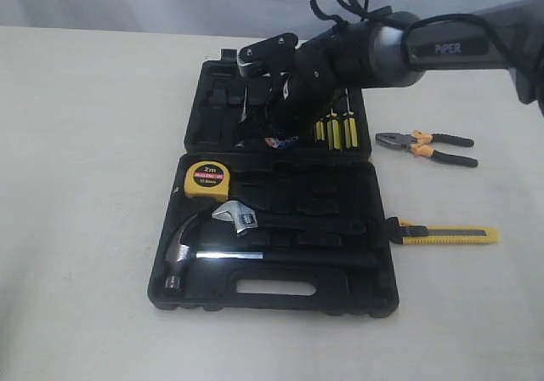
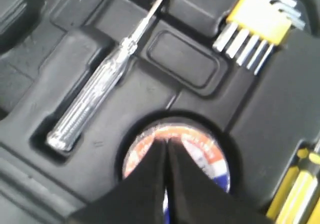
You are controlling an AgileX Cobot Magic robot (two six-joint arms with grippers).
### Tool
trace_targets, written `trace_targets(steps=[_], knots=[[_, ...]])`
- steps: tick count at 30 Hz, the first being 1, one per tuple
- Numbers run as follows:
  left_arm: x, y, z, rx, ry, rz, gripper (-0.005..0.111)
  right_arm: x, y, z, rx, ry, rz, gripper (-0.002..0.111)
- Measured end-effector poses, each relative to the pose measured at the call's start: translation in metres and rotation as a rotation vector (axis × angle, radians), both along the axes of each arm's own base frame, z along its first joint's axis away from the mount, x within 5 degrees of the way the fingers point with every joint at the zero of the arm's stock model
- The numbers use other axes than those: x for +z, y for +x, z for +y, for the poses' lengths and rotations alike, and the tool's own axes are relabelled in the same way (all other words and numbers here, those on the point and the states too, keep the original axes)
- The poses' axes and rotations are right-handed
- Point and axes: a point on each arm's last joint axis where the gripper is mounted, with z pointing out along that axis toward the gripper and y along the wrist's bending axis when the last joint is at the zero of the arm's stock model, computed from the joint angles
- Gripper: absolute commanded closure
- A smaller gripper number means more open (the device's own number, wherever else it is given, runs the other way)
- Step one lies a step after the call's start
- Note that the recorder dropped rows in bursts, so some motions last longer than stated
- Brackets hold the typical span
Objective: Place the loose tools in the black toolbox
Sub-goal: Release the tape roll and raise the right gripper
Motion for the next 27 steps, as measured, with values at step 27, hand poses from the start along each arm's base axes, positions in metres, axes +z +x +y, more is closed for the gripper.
trace_targets(steps=[27], knots=[[0.000,0.000,0.000,0.000,0.000,0.000,0.107,0.180,-0.079,-0.082,-0.074,-0.048,-0.020,0.109]])
